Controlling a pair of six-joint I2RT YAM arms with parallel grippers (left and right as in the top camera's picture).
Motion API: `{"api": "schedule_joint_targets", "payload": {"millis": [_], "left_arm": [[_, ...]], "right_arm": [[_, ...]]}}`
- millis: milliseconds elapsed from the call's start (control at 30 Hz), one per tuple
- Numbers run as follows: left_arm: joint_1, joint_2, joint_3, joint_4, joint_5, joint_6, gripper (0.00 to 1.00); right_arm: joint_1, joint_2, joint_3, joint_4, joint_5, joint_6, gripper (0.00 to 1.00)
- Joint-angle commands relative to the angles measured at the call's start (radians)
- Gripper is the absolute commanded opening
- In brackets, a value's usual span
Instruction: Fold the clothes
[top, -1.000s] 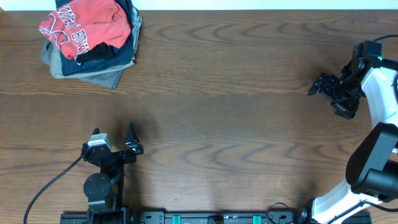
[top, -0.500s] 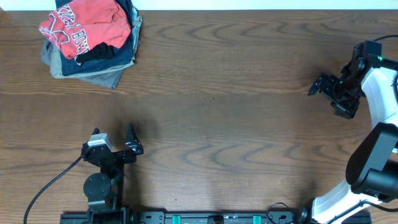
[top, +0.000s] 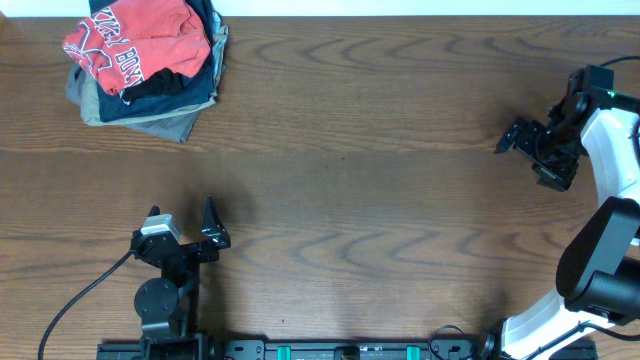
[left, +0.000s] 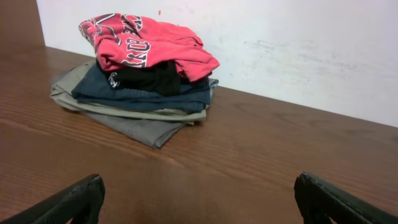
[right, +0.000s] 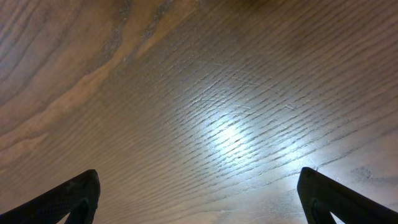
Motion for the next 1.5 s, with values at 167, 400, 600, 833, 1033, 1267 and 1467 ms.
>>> {"api": "schedule_joint_targets", "payload": {"millis": [167,400,600,833,1033,1267,1467], "left_arm": [[0.006,-0.006,-0.01,-0.044,0.01,0.018,0.98],[0.006,-0.006,-0.01,-0.044,0.01,0.018,0.98],[0.006,-0.006,-0.01,-0.044,0.01,0.018,0.98],[0.006,-0.006,-0.01,-0.044,0.01,0.018,0.98],[0.006,-0.006,-0.01,-0.044,0.01,0.018,0.98],[0.006,-0.006,-0.01,-0.044,0.01,0.018,0.98],[0.006,-0.006,-0.01,-0.044,0.01,0.018,0.98]], "right_arm": [[0.002,-0.008,0.011,-0.001,0.003,-0.014,0.99],[0.011,-0.066,0.011,-0.001,0.003,-0.014,0.99],[0.036,-0.242,0.011,-0.001,0.003,-0.014,0.99],[0.146,-0.488,0.011,-0.001,0.003,-0.014,0.99],[0.283,-0.691,0.01,0.009,0.058,-0.026,0.99],[0.344,-0.93,-0.122,0.125,0.099,-0.026,0.99],[0.371,-1.188,-0.499,0.42,0.098,-0.026,0.99]]}}
